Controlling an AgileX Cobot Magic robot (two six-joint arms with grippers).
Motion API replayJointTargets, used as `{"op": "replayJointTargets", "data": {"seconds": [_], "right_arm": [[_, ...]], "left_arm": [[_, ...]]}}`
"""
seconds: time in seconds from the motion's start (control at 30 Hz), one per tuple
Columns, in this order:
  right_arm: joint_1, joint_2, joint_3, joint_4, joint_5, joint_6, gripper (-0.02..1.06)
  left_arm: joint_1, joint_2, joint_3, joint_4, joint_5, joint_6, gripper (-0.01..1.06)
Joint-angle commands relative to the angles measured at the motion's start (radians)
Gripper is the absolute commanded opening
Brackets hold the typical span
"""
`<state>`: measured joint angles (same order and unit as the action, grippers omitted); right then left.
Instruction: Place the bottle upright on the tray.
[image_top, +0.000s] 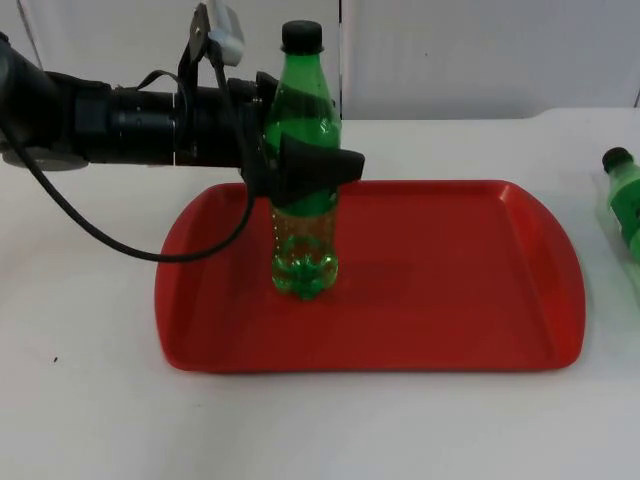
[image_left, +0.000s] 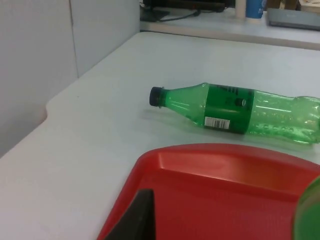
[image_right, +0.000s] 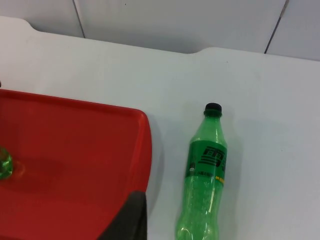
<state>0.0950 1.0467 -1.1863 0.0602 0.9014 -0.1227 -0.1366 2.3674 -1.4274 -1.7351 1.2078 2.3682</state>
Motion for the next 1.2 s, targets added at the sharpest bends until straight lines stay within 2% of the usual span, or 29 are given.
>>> {"op": "replayJointTargets", "data": {"seconds": [0.0,0.2,0.9,1.17], "right_arm": [[-0.004,-0.004,-0.002,-0.006,0.001,-0.001,1.05],[-0.004,-0.004,-0.002,-0.006,0.001,-0.001,1.05],[-0.004,-0.004,-0.002,-0.007,0.001,-0.001,1.05],[-0.004,-0.004,-0.002,-0.01,0.002,-0.001,1.05]], "left_arm": [[-0.001,-0.003,-0.004,0.011,0.013,-0.018,1.05],[-0.001,-0.003,-0.004,0.071,0.013,-0.018,1.05],[-0.001,-0.003,-0.004,0.139,0.013,-0.018,1.05],[0.038,-0.003,-0.002,0.165,0.013,-0.036,1.05]]}}
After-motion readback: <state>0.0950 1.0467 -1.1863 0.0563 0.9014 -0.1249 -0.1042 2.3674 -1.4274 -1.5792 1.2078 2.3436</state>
